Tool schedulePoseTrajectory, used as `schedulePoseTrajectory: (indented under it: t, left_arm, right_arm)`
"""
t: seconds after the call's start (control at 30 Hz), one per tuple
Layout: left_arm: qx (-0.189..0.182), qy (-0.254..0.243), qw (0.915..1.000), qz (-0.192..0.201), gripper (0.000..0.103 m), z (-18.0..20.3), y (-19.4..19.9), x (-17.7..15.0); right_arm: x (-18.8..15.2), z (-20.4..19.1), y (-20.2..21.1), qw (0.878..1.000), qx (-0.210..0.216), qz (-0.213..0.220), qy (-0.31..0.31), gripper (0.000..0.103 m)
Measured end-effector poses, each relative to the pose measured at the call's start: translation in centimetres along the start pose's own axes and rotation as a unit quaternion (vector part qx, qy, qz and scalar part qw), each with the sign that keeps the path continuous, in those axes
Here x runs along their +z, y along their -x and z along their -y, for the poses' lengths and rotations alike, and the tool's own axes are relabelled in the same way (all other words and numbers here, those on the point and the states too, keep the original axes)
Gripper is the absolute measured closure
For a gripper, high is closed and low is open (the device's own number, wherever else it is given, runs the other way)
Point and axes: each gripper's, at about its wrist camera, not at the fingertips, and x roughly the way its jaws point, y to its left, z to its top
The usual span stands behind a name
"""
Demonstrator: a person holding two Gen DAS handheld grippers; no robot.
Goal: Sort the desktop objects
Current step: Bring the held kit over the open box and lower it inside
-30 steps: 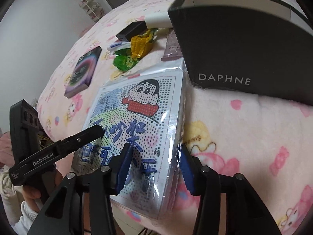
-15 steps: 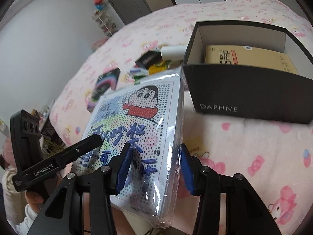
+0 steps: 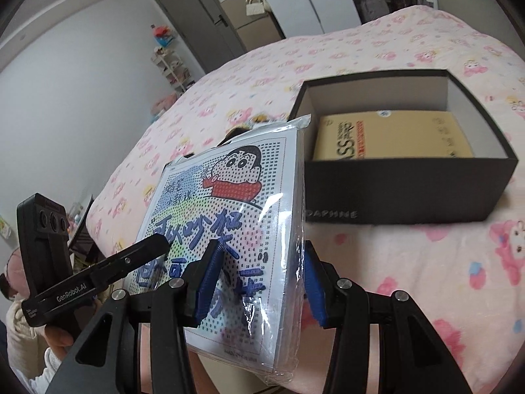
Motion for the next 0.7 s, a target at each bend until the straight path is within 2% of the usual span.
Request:
schedulePoseTrajectory:
  t: [0.43, 0.7]
  left_arm:
    - [-0.041, -0.067, 0.9969, 0.004, 0.044, 7.0, -4.1, 4.8]
    - [-0.052, -0.073, 0.9959, -0.007, 0.044, 9.9, -8.8, 7.8]
  right_arm:
    - [4.4, 3.9, 4.3, 0.997, -0.053, 0.052, -0.007, 0.06]
    - [7.5, 7.5, 4.9, 0.995, -0.075, 0.063, -0.016, 0.059]
